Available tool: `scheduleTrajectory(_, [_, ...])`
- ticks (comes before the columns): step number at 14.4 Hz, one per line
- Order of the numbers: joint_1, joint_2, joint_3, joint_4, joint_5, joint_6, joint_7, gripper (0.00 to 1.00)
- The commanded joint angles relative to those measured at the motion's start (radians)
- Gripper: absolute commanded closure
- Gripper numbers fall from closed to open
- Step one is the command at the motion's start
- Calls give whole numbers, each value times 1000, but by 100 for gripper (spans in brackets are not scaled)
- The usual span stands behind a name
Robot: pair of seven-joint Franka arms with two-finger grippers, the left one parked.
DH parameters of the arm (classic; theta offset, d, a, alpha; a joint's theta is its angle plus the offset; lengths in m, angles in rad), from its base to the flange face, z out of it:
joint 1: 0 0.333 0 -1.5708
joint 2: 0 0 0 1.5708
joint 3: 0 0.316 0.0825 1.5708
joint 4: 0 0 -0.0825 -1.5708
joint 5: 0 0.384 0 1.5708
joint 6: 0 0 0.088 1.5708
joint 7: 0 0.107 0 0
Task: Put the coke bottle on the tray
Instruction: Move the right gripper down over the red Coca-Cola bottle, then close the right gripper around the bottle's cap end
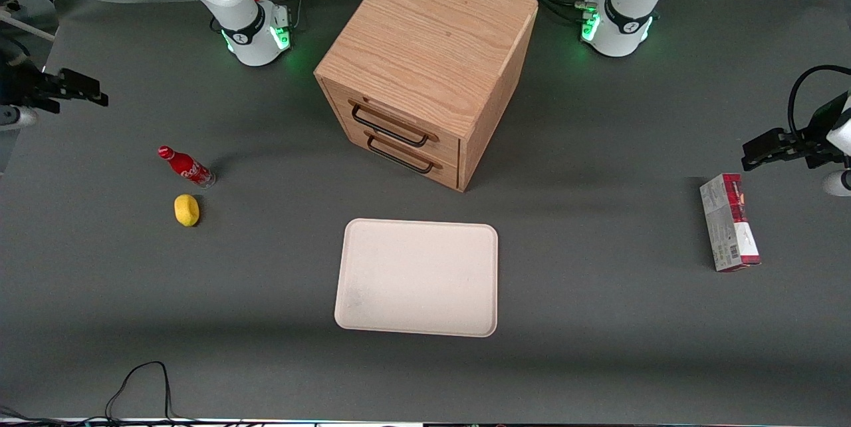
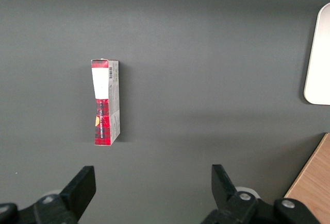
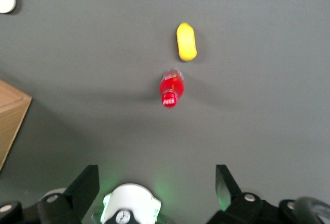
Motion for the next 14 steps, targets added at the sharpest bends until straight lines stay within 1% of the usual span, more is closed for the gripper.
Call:
scheduleTrajectory(1, [6,-60,-3,-205,-49,210,-1,0])
scheduleTrajectory(2, [6,-73,-3,-271,-50,299,24,0])
scheduleTrajectory(6, [5,-61,-3,-425,-53,515,21,0])
scheduleTrajectory(10, [5,-35,-17,-508,-53,644,10,0])
scheduleTrajectory(14, [5,-27,-37,-543,-54,680,4,0])
